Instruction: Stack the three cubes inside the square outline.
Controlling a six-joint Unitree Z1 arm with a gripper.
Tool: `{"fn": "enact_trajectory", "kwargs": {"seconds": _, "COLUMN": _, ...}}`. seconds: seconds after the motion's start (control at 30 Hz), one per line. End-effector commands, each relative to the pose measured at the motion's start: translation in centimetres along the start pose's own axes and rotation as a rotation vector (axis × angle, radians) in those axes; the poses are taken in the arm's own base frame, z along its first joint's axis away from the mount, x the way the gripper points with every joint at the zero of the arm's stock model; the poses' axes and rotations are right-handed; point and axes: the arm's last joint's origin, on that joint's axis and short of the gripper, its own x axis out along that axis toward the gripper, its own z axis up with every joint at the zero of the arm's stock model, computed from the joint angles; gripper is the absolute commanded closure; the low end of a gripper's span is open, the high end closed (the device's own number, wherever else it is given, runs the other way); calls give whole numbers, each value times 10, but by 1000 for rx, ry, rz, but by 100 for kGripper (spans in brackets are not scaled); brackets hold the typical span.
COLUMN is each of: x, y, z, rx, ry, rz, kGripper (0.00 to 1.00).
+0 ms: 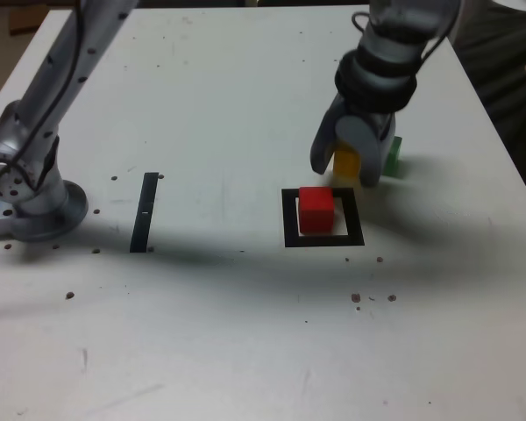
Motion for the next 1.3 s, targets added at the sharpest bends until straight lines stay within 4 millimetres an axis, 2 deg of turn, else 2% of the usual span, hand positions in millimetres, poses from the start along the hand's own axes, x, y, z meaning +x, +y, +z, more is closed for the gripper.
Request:
{"fn": "enact_trajectory", "kwargs": {"seconds": 0.0, "x": -8, "y": -3, "z": -6, "rx": -6, "ry": -7, "rz": 10, "kGripper": 65}}
{"fn": "enact_trajectory", "kwargs": {"seconds": 0.3, "x": -40, "y": -23, "z": -31, "rx": -98, "ry": -40, "rz": 10, "kGripper": 65}}
{"fn": "enact_trajectory", "kwargs": {"seconds": 0.4, "x": -45, "y": -31, "z": -38, "rx": -160, "ry": -45, "rz": -20, "kGripper": 64}}
{"fn": "enact_trajectory", "kwargs": {"seconds": 0.77, "x": -42, "y": -55, "z": -48, "rx": -303, "ry": -14, "rz": -96, "kGripper": 64}}
{"fn": "enact_trajectory", "kwargs": {"seconds": 1.27, "x": -37, "y": -67, "z": -35, "rx": -351, "ry": -15, "rz": -135, "kGripper": 64}}
